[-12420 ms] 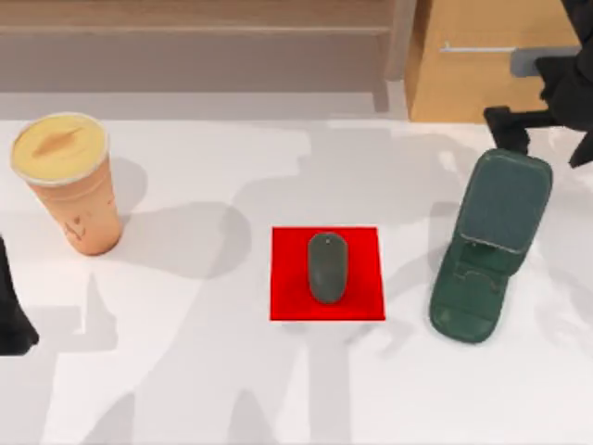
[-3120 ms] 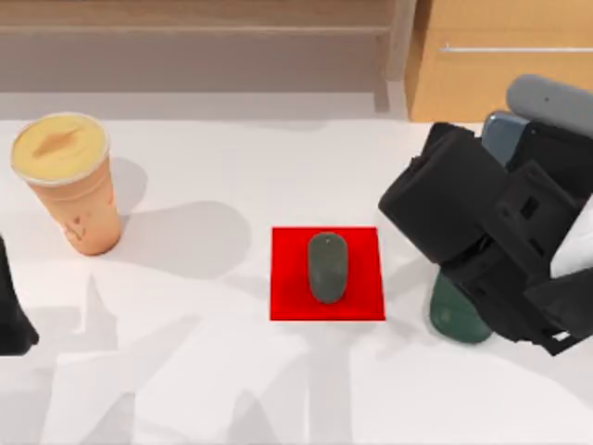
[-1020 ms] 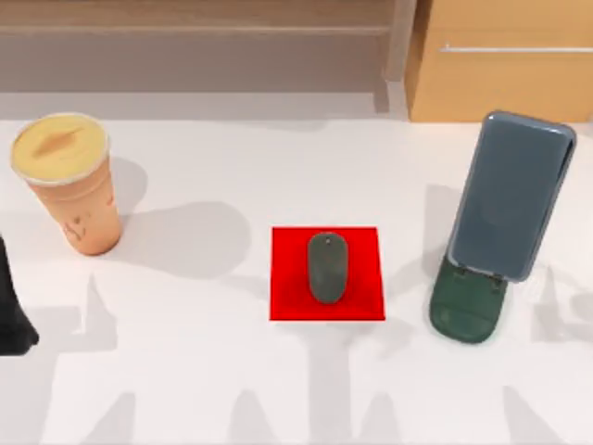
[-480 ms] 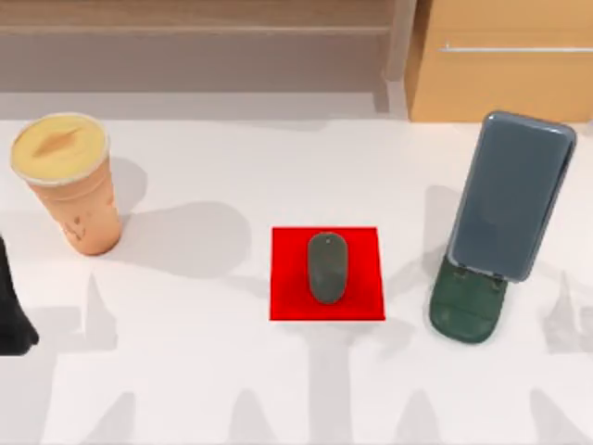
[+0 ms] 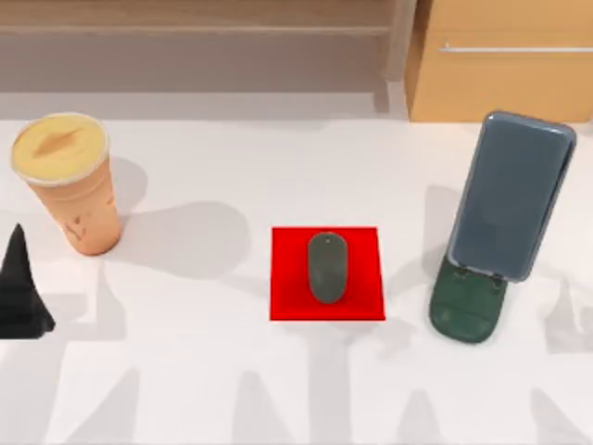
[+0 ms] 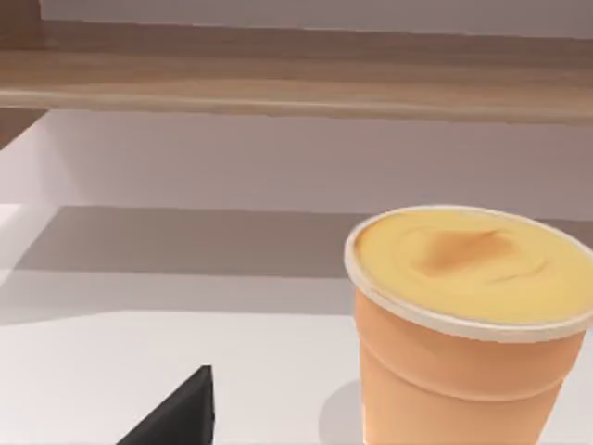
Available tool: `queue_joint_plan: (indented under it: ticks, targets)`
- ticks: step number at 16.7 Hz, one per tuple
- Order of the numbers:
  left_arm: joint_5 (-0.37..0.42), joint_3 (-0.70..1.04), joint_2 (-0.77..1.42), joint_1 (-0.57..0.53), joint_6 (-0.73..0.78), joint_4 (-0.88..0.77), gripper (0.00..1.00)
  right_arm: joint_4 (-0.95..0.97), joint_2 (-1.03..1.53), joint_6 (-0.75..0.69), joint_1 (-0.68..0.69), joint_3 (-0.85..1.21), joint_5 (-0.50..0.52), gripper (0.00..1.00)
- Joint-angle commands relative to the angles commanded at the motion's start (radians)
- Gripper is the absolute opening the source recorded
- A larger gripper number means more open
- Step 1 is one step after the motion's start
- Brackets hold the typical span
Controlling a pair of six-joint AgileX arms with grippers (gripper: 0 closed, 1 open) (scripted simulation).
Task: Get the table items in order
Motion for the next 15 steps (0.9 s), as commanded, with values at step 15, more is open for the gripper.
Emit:
queue_joint_plan:
  ticks: [15]
  targets:
    - [-0.108, 0.162, 1.336, -0.153, -0.037, 0.963, 1.00, 0.000, 0.000, 0.000, 0.000, 0.000, 0.000, 1.00]
